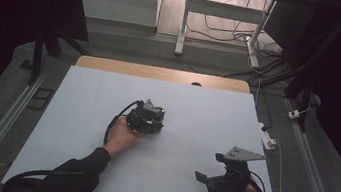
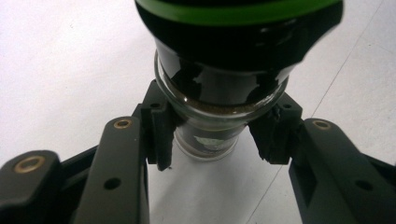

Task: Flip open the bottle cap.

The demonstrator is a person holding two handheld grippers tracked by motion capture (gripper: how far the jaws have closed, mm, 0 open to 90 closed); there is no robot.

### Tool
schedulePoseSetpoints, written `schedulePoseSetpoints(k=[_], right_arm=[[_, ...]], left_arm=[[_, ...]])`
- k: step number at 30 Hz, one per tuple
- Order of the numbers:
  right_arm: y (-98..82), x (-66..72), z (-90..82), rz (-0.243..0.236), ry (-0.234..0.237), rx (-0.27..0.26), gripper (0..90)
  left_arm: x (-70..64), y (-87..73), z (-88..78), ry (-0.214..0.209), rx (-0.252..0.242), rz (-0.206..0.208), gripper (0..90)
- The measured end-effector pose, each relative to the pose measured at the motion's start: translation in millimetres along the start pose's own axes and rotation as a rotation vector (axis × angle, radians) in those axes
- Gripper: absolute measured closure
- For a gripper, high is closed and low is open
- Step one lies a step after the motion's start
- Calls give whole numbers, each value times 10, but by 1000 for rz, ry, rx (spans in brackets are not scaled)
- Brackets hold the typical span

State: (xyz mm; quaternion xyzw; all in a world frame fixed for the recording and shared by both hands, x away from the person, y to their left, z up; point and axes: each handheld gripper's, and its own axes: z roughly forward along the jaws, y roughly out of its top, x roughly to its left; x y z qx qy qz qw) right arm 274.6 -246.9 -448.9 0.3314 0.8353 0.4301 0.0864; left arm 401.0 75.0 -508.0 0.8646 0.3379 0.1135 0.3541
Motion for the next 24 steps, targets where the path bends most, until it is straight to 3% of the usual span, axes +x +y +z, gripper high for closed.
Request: schedulePoseSetpoints(k=[7,14,24], right_arm=[[95,40,111,3,19,-2,0],[225,99,231,-28,62,16,0],[378,84,409,-39,69,14,0]], left_arm=[[-2,-11,3,1,-8,-1,537],[-2,-18,5,2,-14,1,538],[2,-17,8,1,-15,1,538]])
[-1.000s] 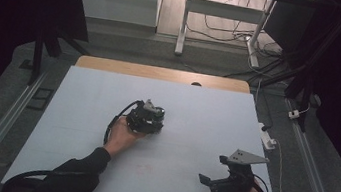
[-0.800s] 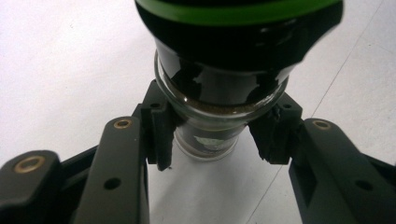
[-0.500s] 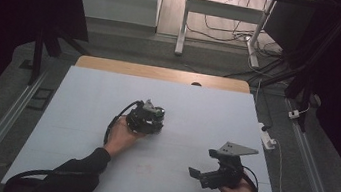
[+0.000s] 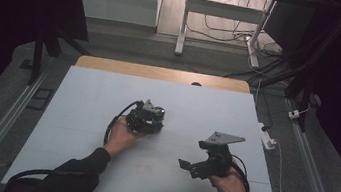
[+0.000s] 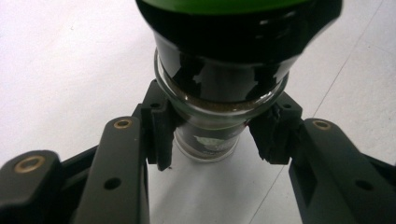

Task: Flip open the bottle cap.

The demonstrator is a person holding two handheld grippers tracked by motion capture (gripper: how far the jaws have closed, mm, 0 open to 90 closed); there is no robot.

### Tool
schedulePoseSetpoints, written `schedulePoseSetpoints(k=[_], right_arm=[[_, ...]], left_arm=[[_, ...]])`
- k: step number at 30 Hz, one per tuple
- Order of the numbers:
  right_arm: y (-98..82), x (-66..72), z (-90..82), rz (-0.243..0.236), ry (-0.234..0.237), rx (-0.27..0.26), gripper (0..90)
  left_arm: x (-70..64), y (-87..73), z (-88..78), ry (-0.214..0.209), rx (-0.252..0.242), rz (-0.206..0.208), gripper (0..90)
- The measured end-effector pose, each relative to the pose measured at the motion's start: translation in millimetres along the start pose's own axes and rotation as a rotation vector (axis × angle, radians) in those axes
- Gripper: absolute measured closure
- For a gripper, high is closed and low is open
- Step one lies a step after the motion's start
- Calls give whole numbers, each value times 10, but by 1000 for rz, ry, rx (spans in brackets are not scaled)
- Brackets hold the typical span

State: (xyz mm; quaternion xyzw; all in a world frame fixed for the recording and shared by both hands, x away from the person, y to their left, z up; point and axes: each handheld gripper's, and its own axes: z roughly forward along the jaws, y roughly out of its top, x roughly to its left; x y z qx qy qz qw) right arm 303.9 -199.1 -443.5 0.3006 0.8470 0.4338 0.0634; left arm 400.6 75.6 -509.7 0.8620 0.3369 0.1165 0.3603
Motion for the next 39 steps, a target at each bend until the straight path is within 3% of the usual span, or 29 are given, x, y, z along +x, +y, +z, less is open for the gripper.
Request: schedulePoseSetpoints(k=[12,21,29,39], right_arm=[[182,39,216,-56,16,3,0],[295,80,409,-95,-22,42,0],[392,19,552,-81,-8,57,0],[484,-55,765,-86,-39,80,0]], left_arm=[[7,-9,1,-4,-4,7,537],[5,-8,0,-3,-2,7,537],[4,-6,1,-3,-2,5,537],[4,-5,2,-3,-1,4,537]])
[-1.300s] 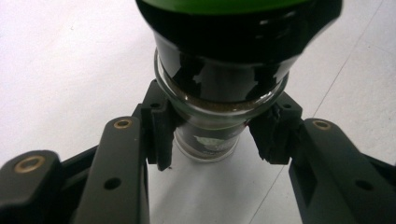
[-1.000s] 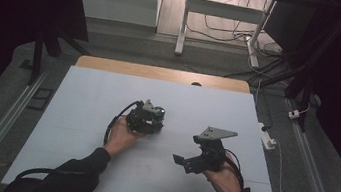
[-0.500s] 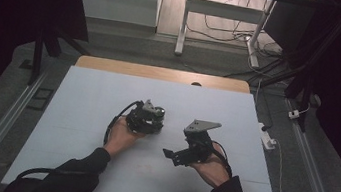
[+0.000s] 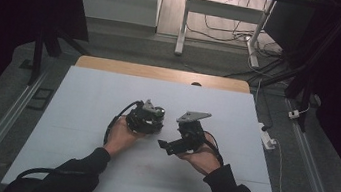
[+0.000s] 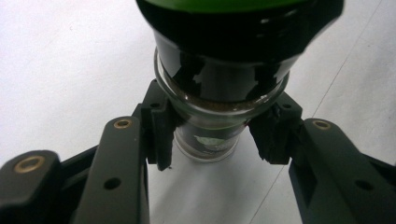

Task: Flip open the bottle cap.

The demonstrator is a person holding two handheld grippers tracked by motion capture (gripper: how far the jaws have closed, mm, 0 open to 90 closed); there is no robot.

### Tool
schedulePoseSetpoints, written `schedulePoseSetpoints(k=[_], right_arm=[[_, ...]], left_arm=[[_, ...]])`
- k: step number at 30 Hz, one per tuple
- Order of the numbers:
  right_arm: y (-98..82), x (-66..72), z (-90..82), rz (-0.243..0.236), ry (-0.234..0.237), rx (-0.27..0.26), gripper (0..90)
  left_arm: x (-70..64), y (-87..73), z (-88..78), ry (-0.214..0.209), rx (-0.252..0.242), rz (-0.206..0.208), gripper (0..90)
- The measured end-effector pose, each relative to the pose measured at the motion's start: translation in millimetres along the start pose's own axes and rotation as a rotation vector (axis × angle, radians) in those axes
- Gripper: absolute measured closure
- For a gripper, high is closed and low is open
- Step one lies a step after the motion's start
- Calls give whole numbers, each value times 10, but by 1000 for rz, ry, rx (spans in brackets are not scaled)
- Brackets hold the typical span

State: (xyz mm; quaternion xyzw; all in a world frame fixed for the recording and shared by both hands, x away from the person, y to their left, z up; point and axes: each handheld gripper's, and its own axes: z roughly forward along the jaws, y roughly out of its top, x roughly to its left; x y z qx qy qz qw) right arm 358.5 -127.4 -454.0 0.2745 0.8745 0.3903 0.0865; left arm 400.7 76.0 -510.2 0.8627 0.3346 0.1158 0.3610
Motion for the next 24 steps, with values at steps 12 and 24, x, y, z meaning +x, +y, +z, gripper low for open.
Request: schedulePoseSetpoints(k=[12,24], right_arm=[[114,-108,43,-20,0,-26,321],[217,-163,165,-18,29,3,813]], left_arm=[[-1,-1,0,1,1,0,537],[-4,-5,2,3,-2,1,538]])
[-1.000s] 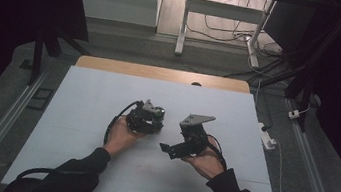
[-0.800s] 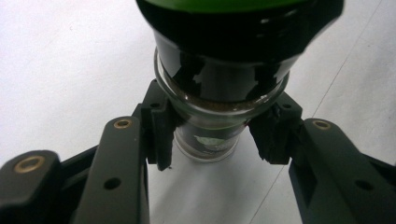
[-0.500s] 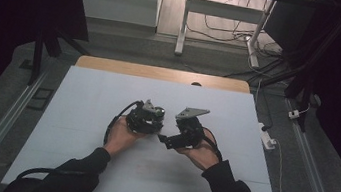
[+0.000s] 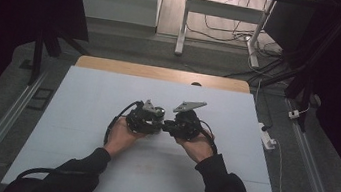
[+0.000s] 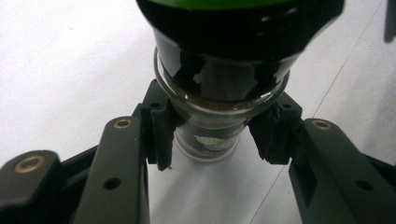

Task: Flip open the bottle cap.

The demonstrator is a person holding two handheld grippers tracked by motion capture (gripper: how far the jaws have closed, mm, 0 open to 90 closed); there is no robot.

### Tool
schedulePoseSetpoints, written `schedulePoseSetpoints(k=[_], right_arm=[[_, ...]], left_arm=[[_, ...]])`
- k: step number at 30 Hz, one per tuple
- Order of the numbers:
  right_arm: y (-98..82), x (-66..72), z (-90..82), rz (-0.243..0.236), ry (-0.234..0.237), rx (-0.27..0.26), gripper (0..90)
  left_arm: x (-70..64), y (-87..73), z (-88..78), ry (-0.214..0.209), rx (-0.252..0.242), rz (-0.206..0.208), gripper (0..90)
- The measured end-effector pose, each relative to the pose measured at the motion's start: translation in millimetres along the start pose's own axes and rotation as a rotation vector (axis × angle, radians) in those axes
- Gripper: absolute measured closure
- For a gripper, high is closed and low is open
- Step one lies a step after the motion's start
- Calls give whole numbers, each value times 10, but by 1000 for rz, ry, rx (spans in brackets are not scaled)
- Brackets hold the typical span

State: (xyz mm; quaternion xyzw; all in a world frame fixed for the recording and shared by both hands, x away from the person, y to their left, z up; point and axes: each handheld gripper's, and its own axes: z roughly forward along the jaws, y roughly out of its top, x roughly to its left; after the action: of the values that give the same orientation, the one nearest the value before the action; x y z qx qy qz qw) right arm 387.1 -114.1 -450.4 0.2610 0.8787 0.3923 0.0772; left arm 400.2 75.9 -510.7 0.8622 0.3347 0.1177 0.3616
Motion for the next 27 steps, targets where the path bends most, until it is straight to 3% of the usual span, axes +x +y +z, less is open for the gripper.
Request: schedulePoseSetpoints(k=[3,27], right_arm=[[22,-4,29,-10,6,-4,894],[149,-40,89,3,1,-52,897]], left_arm=[[-1,0,1,0,-1,0,538],[2,-2,2,-1,-2,2,539]])
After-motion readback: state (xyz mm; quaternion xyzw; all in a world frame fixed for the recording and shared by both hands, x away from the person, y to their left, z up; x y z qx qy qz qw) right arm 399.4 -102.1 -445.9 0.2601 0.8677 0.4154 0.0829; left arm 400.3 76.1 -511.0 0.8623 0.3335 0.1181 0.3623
